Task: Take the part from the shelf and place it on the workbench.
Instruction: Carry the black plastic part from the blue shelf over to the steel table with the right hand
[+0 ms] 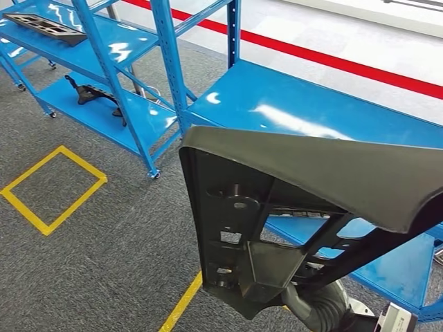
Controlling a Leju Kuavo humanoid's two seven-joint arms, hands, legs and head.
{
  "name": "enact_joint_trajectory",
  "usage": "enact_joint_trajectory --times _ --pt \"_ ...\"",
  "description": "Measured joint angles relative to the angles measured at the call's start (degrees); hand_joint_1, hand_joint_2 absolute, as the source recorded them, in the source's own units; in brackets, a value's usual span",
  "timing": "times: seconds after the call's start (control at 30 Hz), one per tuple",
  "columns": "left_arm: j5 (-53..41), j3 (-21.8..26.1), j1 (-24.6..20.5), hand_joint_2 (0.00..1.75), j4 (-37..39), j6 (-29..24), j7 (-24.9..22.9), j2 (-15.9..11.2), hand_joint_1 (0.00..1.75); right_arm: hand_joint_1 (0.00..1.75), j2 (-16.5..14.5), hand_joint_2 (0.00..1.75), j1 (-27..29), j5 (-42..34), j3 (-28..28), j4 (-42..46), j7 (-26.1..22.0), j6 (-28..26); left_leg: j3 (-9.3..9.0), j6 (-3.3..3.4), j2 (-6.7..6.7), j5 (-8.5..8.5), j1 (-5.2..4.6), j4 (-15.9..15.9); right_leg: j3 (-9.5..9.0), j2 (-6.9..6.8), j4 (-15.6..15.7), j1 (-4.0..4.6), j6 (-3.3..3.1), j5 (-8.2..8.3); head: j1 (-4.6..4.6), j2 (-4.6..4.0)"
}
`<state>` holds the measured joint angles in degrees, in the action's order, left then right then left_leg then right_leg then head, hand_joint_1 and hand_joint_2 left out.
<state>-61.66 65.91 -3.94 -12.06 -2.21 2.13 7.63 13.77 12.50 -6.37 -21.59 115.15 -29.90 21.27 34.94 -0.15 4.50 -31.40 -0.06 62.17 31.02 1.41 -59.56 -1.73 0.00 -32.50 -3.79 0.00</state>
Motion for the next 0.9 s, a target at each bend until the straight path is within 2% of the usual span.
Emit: enact_joint_trajectory --times 0.03,0.1,0.13,0.17,0.2,0.23,0.3,0.33,0.37,0.43,0.47,0.5,0.57,0.6,0.63,0.67,0.7,0.73,0.8,0.83,0.87,0.9 --pt "-0.2 0.0 -0.1 1.75 0.0 0.1 -0.2 0.2 0.00 1.75 0.2 1.75 0.4 0.0 0.0 0.4 0.2 -0.2 1.43 -0.32 -1.68 -1.59 0.04 3.0 -0.07 -0.84 0.0 0.03 -0.17 -0.08 -0.03 0.00" --pt "-0.4 -0.1 -0.3 1.75 0.0 0.3 -0.3 0.6 0.00 1.75 0.6 1.75 1.3 0.1 0.0 0.9 0.6 -0.6 4.96 -0.79 -3.57 -4.54 0.29 10.1 -0.15 -2.59 0.0 0.16 -0.33 -0.26 -0.04 0.00" --pt "-0.5 -0.2 -0.3 1.75 0.0 0.3 -0.3 0.8 0.00 1.75 0.8 1.75 1.6 0.1 0.0 1.1 0.8 -0.7 5.99 -0.84 -3.88 -4.91 0.33 12.1 -0.20 -3.37 0.0 0.22 -0.34 -0.36 -0.04 0.00" --pt "-0.5 -0.3 -0.2 1.75 0.0 0.3 -0.2 1.0 0.00 1.75 1.0 1.75 1.9 0.1 0.0 1.3 1.0 -0.9 5.99 -0.74 -4.04 -4.21 0.33 12.1 -0.31 -4.09 0.0 0.28 -0.33 -0.48 -0.04 0.00" --pt "-0.6 -0.3 -0.1 1.75 0.0 0.4 -0.1 1.1 0.00 1.75 1.1 1.75 2.1 0.2 -0.1 1.5 1.2 -1.1 4.87 -0.46 -4.28 -2.60 0.24 9.9 -0.49 -4.78 0.0 0.36 -0.30 -0.61 -0.05 0.00" --pt "-0.7 -0.4 -0.1 1.75 0.0 0.4 0.0 1.2 0.00 1.75 1.3 1.75 2.2 0.2 -0.1 1.8 1.3 -1.3 2.96 0.03 -4.91 -0.59 0.04 6.1 -0.72 -5.40 0.0 0.44 -0.25 -0.77 -0.04 0.00" --pt "-0.8 -0.5 -0.3 1.75 0.0 0.4 0.1 1.4 0.00 1.75 1.4 1.75 2.4 0.2 -0.1 2.3 1.4 -1.4 -0.34 1.10 -7.07 1.61 -0.71 -0.4 -1.06 -6.54 0.1 0.66 0.02 -1.09 -0.04 0.00" --pt "-0.9 -0.5 -0.3 1.75 0.0 0.4 0.2 1.5 0.00 1.75 1.5 1.75 2.5 0.2 -0.1 2.4 1.4 -1.5 -1.02 1.47 -7.80 1.80 -1.05 -1.9 -1.16 -7.03 0.1 0.71 0.23 -1.21 -0.04 0.00" --pt "-1.0 -0.6 -0.3 1.75 0.0 0.4 0.3 1.5 0.00 1.75 1.6 1.75 2.5 0.2 -0.1 2.5 1.4 -1.6 -1.08 1.67 -7.94 1.53 -1.31 -2.2 -1.25 -7.54 0.2 0.74 0.46 -1.27 -0.04 0.00" --pt "-1.1 -0.8 -0.1 1.75 0.0 0.4 0.7 1.6 0.00 1.75 1.8 1.75 2.5 0.2 -0.2 2.7 1.5 -1.9 -1.18 2.01 -6.91 1.80 -1.25 -2.8 -1.69 -8.18 0.4 0.67 0.99 -1.49 -0.03 0.00" --pt "-1.2 -0.8 0.0 1.75 0.0 0.4 0.9 1.7 0.00 1.75 1.9 1.75 2.5 0.2 -0.3 2.9 1.5 -2.1 -1.43 2.24 -6.41 2.01 -1.07 -3.2 -1.78 -7.31 0.1 0.62 1.20 -1.95 -0.01 0.00" --pt "-1.2 -0.9 -0.1 1.75 0.0 0.4 1.0 1.7 0.00 1.75 2.1 1.75 2.5 0.2 -0.3 3.0 1.6 -2.3 -1.68 2.48 -5.89 2.25 -0.85 -3.6 -1.32 -5.86 -1.3 0.61 1.35 -2.97 0.02 0.00" --pt "-1.2 -1.0 -0.3 1.75 0.0 0.4 1.4 1.9 0.00 1.75 2.4 1.75 2.5 0.1 -0.5 3.1 1.7 -2.5 -1.94 2.75 -4.74 2.46 -0.64 -4.0 1.56 -2.63 -7.4 0.58 1.42 -6.20 0.08 0.00" --pt "-1.2 -1.0 -0.4 1.75 0.0 0.3 1.6 1.9 0.00 1.75 2.6 1.75 2.5 0.1 -0.6 3.1 1.8 -2.6 -1.94 2.81 -4.09 2.46 -0.65 -4.0 3.50 -1.99 -11.1 0.60 1.46 -7.60 0.09 0.00" --pt "-1.2 -1.0 -0.5 1.75 0.0 0.3 1.8 2.0 0.00 1.75 2.7 1.75 2.4 0.1 -0.8 3.0 1.9 -2.6 -1.98 2.82 -3.41 2.45 -0.67 -4.0 5.01 -1.77 -13.6 0.60 1.54 -8.10 0.08 0.00" --pt "-1.1 -1.0 -0.5 1.75 0.0 0.3 2.0 2.1 0.00 1.75 2.8 1.75 2.2 0.1 -0.9 2.9 2.0 -2.5 -2.04 2.81 -2.71 2.43 -0.67 -4.0 5.66 -1.67 -14.3 0.59 1.65 -7.43 0.08 0.00" --pt "-1.1 -1.0 -0.5 1.75 0.0 0.3 2.2 2.1 0.00 1.75 2.8 1.75 2.0 0.1 -1.0 2.9 2.0 -2.5 -2.14 2.76 -1.96 2.40 -0.63 -3.9 5.27 -1.53 -12.7 0.56 1.75 -5.68 0.08 0.00" --pt "-1.0 -1.0 -0.5 1.75 0.0 0.3 2.4 2.1 0.00 1.75 2.8 1.75 1.6 0.1 -1.2 2.8 2.0 -2.4 -2.23 2.63 -1.20 2.32 -0.58 -3.8 4.03 -0.95 -9.3 0.47 1.88 -3.24 0.08 0.00" --pt "-0.7 -1.0 -0.7 1.75 0.0 0.3 2.7 2.1 0.00 1.75 2.8 1.75 0.8 0.1 -1.5 2.7 1.9 -2.1 -1.95 2.21 0.26 2.06 -0.56 -3.2 1.53 1.99 -2.7 0.13 1.87 0.05 0.07 0.00" --pt "-0.5 -1.0 -0.8 1.75 0.0 0.2 2.9 2.1 0.00 1.75 2.8 1.75 0.5 0.0 -1.6 2.7 1.9 -1.8 -1.62 1.93 0.93 1.99 -0.55 -2.9 0.93 3.16 -1.0 0.03 1.73 0.59 0.06 0.00" --pt "-0.2 -0.9 -0.9 1.75 0.0 0.2 3.2 2.1 0.00 1.75 2.8 1.75 0.2 -0.1 -1.7 2.6 1.8 -1.6 -1.28 1.67 1.60 2.01 -0.48 -2.7 0.81 3.75 -0.5 0.06 1.43 0.43 0.04 0.00" --pt "0.0 -0.9 -0.9 1.75 0.0 0.2 3.4 2.1 0.00 1.75 2.8 1.75 -0.2 -0.2 -1.8 2.6 1.7 -1.4 -1.03 1.43 2.33 2.09 -0.38 -2.6 0.75 3.26 -0.3 0.16 1.09 0.43 0.02 0.00"
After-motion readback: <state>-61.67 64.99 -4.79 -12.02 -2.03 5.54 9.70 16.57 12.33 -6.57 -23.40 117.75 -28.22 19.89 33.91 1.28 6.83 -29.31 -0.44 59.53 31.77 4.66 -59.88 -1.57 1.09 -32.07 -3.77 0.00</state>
